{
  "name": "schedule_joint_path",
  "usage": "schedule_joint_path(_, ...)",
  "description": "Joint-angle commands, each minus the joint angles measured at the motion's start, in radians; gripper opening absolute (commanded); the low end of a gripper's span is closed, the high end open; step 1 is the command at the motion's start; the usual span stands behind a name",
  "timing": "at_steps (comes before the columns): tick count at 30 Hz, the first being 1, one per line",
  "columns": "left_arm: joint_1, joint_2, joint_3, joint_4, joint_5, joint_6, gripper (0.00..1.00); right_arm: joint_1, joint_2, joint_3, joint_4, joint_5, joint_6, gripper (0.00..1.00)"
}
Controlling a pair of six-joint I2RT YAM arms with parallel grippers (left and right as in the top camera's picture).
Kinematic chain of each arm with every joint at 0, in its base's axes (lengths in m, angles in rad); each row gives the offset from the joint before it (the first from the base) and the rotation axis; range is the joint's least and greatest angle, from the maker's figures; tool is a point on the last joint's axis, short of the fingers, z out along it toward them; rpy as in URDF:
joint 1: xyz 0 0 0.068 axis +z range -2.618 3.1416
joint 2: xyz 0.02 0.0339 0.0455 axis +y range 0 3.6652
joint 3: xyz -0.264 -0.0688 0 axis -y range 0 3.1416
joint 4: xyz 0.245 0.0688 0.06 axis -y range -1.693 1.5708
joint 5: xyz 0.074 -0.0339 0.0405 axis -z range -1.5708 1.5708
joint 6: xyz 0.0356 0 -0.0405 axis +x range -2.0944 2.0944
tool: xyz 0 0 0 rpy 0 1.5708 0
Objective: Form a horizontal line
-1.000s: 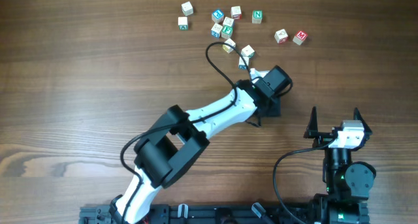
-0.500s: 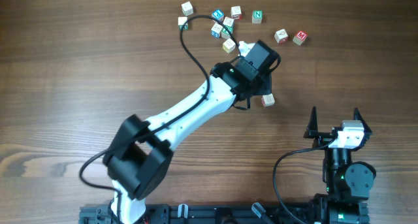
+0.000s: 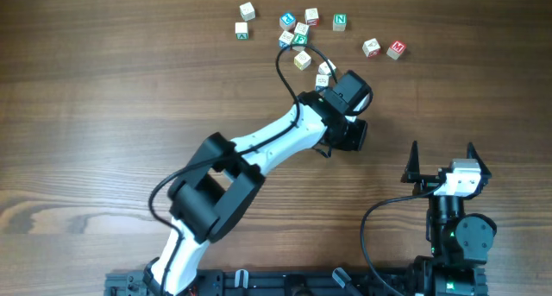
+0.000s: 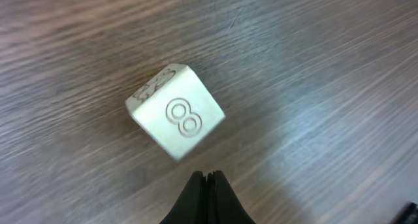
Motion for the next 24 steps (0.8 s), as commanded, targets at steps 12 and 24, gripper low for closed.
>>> schedule_joint_path(12,-0.012,0.105,0.002,0.169,0.078,0.080,0.05,-0.006,-0.005,-0.001,0.002,-0.015,-0.009,1.00)
schedule_joint_path(24,-0.010,0.111,0.002,0.272,-0.016,0.080,0.05,-0.006,-0.005,-0.001,0.002,-0.015,-0.009,1.00)
